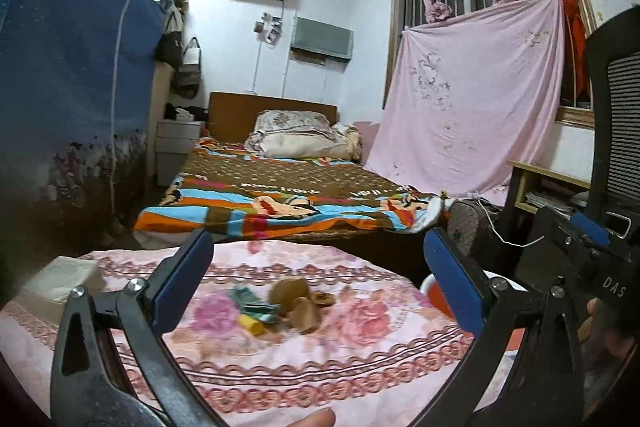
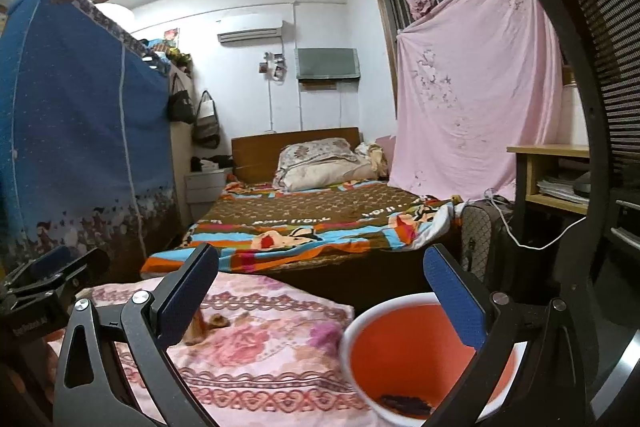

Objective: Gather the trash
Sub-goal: 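Move both tools back over the remaining trash on the bed, then grasp the white paper with the left tool while the right tool grasps the brown paper bag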

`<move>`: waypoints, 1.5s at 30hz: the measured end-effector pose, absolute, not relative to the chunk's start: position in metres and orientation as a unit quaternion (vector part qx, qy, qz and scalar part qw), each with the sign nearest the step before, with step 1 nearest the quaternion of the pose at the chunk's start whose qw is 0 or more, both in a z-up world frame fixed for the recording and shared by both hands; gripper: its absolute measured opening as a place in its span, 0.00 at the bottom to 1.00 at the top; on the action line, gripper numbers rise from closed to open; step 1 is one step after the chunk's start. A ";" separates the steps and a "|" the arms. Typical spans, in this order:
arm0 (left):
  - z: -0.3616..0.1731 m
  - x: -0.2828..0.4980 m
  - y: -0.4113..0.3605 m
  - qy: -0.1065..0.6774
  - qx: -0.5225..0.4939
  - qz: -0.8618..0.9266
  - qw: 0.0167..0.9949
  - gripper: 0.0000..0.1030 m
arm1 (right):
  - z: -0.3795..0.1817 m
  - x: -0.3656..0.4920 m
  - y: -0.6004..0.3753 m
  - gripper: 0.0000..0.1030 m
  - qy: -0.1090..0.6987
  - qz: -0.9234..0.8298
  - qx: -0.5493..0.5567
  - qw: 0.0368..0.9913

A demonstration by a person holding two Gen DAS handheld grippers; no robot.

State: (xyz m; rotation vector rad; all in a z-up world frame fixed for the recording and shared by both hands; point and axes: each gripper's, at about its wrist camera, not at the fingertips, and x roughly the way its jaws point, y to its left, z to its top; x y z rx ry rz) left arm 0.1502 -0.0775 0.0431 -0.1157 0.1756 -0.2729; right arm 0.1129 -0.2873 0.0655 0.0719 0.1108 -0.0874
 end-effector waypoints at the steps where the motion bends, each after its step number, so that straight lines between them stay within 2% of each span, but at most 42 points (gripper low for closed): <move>1: 0.042 0.149 -0.072 0.086 -0.059 -0.130 0.986 0.89 | 0.065 0.113 -0.283 1.00 0.055 -0.040 0.034 0.997; 12: 0.033 0.139 -0.023 0.073 -0.053 -0.078 0.993 0.89 | 0.061 0.113 -0.234 1.00 0.027 0.006 0.009 1.000; 29: 0.021 0.153 0.019 0.065 -0.024 -0.024 0.997 0.89 | 0.041 0.149 -0.173 1.00 0.039 0.086 -0.030 0.995; 37: 0.015 0.172 0.028 0.078 -0.020 -0.022 0.996 0.89 | 0.026 0.187 -0.168 1.00 0.105 0.085 -0.026 0.990; 42: 0.006 0.197 0.029 0.137 -0.024 -0.024 0.990 0.89 | 0.016 0.214 -0.169 1.00 0.164 0.073 -0.010 0.984; 45: -0.004 0.213 0.031 0.185 -0.033 -0.030 0.982 0.88 | 0.006 0.228 -0.165 0.94 0.199 0.072 -0.013 0.977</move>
